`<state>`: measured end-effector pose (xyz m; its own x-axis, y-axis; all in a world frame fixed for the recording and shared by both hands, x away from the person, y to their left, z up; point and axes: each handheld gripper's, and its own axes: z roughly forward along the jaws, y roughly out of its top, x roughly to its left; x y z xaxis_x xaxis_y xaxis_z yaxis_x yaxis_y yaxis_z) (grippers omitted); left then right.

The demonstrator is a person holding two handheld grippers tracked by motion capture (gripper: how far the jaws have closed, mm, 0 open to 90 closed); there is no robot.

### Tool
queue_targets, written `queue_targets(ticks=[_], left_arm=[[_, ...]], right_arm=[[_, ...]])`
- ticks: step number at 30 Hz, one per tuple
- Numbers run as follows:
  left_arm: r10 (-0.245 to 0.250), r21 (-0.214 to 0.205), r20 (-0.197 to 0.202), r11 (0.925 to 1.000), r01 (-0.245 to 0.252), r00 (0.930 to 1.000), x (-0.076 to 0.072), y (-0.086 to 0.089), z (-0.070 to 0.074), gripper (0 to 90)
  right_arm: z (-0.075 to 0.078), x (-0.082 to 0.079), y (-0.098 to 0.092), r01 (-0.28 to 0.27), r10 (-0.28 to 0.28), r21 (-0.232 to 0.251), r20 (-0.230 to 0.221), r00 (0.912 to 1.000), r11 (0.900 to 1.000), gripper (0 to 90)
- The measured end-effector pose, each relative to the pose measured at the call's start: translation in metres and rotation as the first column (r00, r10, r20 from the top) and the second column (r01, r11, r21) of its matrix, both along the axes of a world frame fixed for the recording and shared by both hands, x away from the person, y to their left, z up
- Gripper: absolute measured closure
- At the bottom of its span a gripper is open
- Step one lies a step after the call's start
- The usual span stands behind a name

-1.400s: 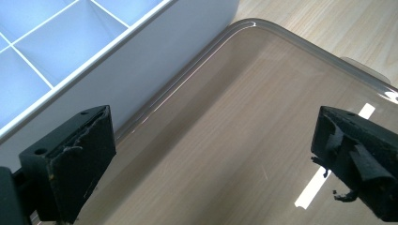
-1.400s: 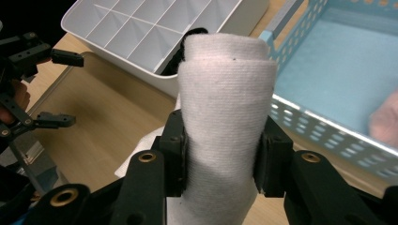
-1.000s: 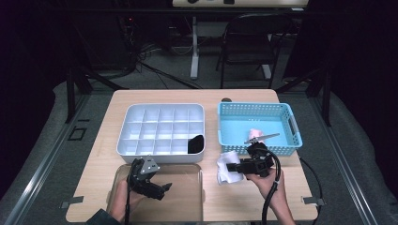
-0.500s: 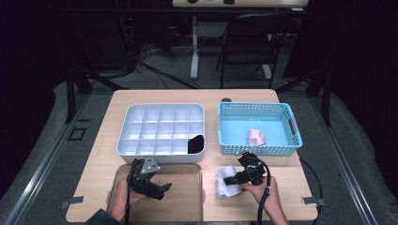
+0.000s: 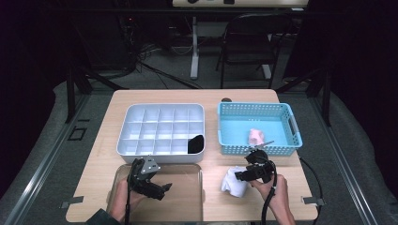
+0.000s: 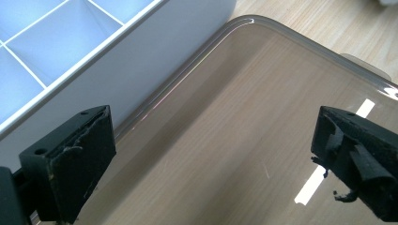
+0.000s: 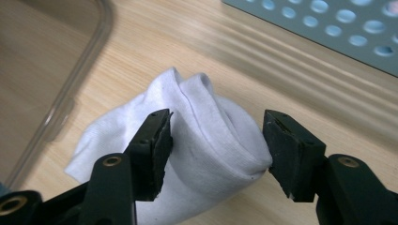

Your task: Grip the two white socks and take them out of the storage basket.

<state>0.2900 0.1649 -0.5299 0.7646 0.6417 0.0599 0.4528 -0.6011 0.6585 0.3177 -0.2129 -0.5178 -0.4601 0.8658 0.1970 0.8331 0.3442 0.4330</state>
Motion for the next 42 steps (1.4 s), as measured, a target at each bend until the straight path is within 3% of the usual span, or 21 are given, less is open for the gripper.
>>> queue_targets(ticks=[3,5,9,11,15,18,23,26,27,29,33,36,42], left_arm=[[0.000,0.000,-0.001,1.0000,0.000,1.0000,0.000,0.000,0.000,0.2],[0.001,-0.006,-0.001,1.0000,-0.001,1.0000,0.000,0.000,0.000,0.2],[-0.002,-0.002,-0.007,1.0000,0.002,1.0000,0.000,0.000,0.000,0.2],[-0.003,0.001,-0.005,1.0000,0.003,1.0000,0.000,-0.001,0.000,0.2],[-0.009,-0.002,-0.008,1.0000,0.009,0.9999,0.000,-0.001,0.000,0.2],[-0.002,-0.004,-0.009,1.0000,0.002,1.0000,0.000,-0.002,0.000,0.2],[-0.010,0.002,-0.022,1.0000,0.010,0.9997,-0.001,-0.005,0.001,0.5],[-0.012,-0.012,-0.042,0.9999,0.012,0.9991,-0.002,-0.008,0.002,4.1],[-0.012,-0.012,-0.042,0.9999,0.012,0.9991,-0.002,-0.008,0.002,7.7],[-0.024,-0.028,-0.053,0.9993,0.023,0.9983,-0.003,-0.010,0.005,9.2],[-0.036,-0.038,-0.057,0.9987,0.033,0.9978,-0.004,-0.013,0.005,15.2],[-0.050,-0.054,-0.073,0.9975,0.046,0.9961,-0.006,-0.019,0.005,18.3],[-0.082,-0.078,-0.100,0.9942,0.074,0.9916,-0.006,-0.029,0.004,21.0]], right_arm=[[-0.009,0.005,-0.005,0.019,-0.019,0.011,-0.038,0.9991,0.9998,41.7],[-0.012,0.007,-0.007,0.024,-0.024,-0.002,-0.043,0.9988,0.9997,42.4],[-0.019,0.011,-0.013,0.019,-0.018,0.017,-0.058,0.9981,0.9997,46.7],[-0.021,0.012,-0.013,0.026,-0.024,0.023,-0.053,0.9983,0.9994,46.5],[-0.025,0.016,-0.013,-0.009,0.013,0.060,-0.056,0.9983,0.9981,46.1],[-0.028,0.019,-0.003,-0.025,0.029,0.101,-0.035,0.9990,0.9946,45.1],[-0.019,0.018,0.004,-0.060,0.060,0.088,-0.001,0.9982,0.9943,40.2],[0.001,0.006,0.000,-0.052,0.048,0.092,0.051,0.9975,0.9944,40.7],[0.001,0.006,0.000,-0.052,0.048,0.092,0.051,0.9975,0.9944,40.7],[0.003,-0.001,-0.004,-0.032,0.029,0.075,0.043,0.9986,0.9966,50.1],[-0.005,0.000,-0.005,-0.029,0.028,0.056,0.016,0.9995,0.9980,55.1],[-0.016,0.007,0.004,-0.072,0.072,0.027,-0.019,0.9972,0.9971,57.9],[-0.022,0.016,0.013,-0.158,0.159,0.053,-0.014,0.9872,0.9860,59.2]])
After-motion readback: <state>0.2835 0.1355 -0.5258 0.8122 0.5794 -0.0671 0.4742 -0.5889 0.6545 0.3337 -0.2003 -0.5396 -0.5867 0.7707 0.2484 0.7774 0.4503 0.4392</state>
